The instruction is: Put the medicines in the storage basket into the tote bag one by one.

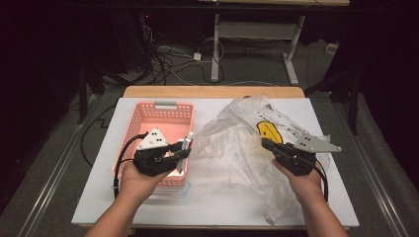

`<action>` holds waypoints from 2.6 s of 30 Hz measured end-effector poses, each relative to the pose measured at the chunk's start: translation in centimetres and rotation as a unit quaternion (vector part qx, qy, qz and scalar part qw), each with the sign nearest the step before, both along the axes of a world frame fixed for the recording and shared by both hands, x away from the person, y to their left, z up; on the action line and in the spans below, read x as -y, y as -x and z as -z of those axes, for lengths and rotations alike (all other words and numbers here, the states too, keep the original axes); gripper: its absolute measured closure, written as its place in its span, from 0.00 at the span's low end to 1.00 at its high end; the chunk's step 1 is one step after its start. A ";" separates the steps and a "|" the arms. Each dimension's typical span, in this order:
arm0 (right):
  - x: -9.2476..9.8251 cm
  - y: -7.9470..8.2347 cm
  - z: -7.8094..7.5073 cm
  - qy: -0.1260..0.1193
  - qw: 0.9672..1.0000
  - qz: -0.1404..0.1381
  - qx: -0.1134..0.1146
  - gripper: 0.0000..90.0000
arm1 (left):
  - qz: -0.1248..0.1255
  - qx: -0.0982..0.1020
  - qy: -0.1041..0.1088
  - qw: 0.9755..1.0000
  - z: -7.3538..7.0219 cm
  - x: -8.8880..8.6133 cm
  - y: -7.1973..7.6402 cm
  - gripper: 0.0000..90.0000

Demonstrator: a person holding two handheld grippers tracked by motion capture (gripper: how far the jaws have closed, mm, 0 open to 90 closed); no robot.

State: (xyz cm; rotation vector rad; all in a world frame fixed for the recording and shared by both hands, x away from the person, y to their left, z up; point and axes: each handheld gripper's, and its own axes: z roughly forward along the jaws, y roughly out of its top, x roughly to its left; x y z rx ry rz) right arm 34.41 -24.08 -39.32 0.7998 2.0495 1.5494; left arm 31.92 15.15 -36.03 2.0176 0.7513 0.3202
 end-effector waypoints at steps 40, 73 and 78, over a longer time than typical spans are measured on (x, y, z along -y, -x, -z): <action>0.2 0.1 -0.5 -0.007 1.000 -0.002 0.011 1.00 | 0.069 -0.032 -0.008 0.997 5.1 11.7 -0.4 0.74; 1.0 -0.2 -1.5 -0.029 0.999 0.007 0.027 1.00 | 0.026 -0.004 -0.042 0.999 7.1 18.5 -5.7 0.74; 1.1 -0.2 -1.5 -0.030 0.999 0.009 0.028 1.00 | 0.021 -0.010 -0.050 0.998 7.8 19.0 -6.3 0.74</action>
